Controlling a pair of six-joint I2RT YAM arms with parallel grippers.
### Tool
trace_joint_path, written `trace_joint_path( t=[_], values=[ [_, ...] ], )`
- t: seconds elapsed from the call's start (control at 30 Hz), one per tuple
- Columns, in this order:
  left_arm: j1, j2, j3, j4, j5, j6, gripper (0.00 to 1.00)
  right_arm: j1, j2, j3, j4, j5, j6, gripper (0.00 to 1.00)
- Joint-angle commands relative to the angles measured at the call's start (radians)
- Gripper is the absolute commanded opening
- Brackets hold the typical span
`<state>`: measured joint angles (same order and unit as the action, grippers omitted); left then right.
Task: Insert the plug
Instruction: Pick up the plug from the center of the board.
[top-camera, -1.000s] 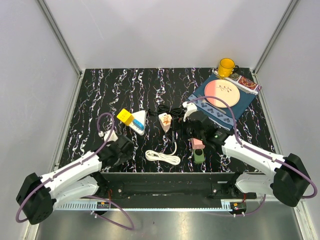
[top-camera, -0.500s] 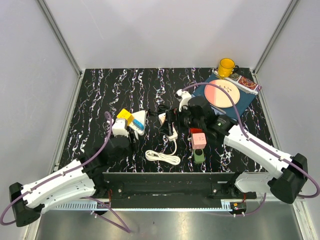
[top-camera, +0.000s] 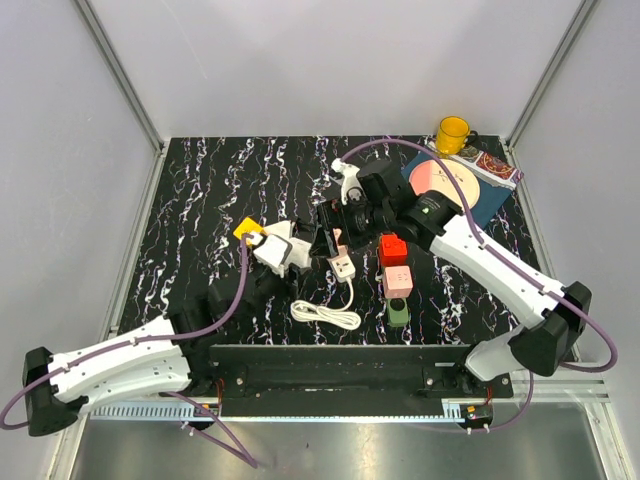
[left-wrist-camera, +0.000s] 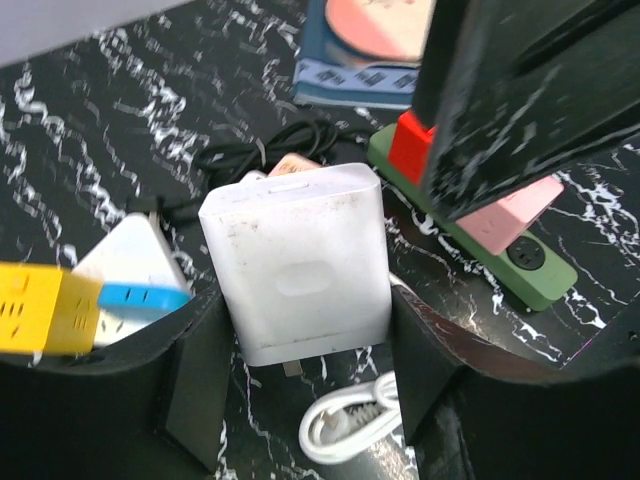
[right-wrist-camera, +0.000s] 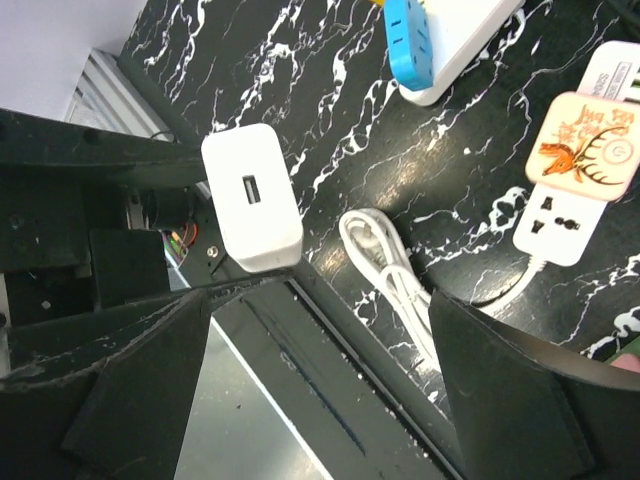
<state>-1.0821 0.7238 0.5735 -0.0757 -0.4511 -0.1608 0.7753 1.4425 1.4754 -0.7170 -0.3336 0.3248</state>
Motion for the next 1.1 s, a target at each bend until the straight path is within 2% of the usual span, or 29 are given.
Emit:
trace_joint_path(
  t=[0.0, 0.13, 0.47, 0.6, 0.67, 0.7, 0.77, 0.8, 0.83, 0.9, 0.93, 0.97, 1.03, 1.07],
  values=[
    [-0.013, 0.038, 0.011, 0.238, 0.094, 0.153, 0.28, -0.011, 0.016, 0.092, -0.070, -0.097, -0.026, 0.93],
    [-0.019, 0.074, 0.026, 0.295, 0.117, 0.193, 0.28, -0.011, 0.050, 0.138, -0.078, -0.188, -0.023, 0.91],
    [-0.029, 0.115, 0.042, 0.369, 0.153, 0.208, 0.28, -0.014, 0.102, 0.145, -0.102, -0.196, -0.044, 0.81],
    [-0.032, 0.121, 0.039, 0.379, 0.150, 0.199, 0.28, -0.014, 0.114, 0.148, -0.102, -0.209, -0.059, 0.68],
    [-0.033, 0.126, 0.034, 0.386, 0.152, 0.193, 0.28, -0.014, 0.114, 0.148, -0.102, -0.209, -0.069, 0.57],
    [-0.033, 0.127, 0.032, 0.389, 0.152, 0.190, 0.28, -0.016, 0.114, 0.148, -0.104, -0.212, -0.072, 0.50],
    [-0.036, 0.132, 0.029, 0.395, 0.154, 0.185, 0.30, -0.018, 0.116, 0.148, -0.110, -0.217, -0.082, 0.28],
    [-0.036, 0.135, 0.029, 0.395, 0.152, 0.185, 0.35, -0.019, 0.119, 0.146, -0.116, -0.219, -0.085, 0.21],
    [-0.036, 0.140, 0.031, 0.393, 0.147, 0.184, 0.42, -0.021, 0.121, 0.143, -0.119, -0.217, -0.096, 0.09],
    [-0.038, 0.144, 0.034, 0.381, 0.135, 0.179, 0.64, -0.024, 0.113, 0.131, -0.121, -0.191, -0.102, 0.00],
    [-0.036, 0.152, 0.037, 0.375, 0.108, 0.172, 0.83, -0.030, 0.108, 0.125, -0.121, -0.174, -0.107, 0.00],
    [-0.038, 0.155, 0.038, 0.366, 0.100, 0.162, 0.90, -0.037, 0.098, 0.120, -0.121, -0.154, -0.109, 0.00],
    [-0.036, 0.172, 0.045, 0.344, 0.063, 0.130, 0.99, -0.053, 0.084, 0.103, -0.121, -0.085, -0.109, 0.00],
    [-0.038, 0.180, 0.046, 0.341, 0.048, 0.082, 0.99, -0.070, 0.069, 0.096, -0.119, -0.056, -0.107, 0.00]
  ],
)
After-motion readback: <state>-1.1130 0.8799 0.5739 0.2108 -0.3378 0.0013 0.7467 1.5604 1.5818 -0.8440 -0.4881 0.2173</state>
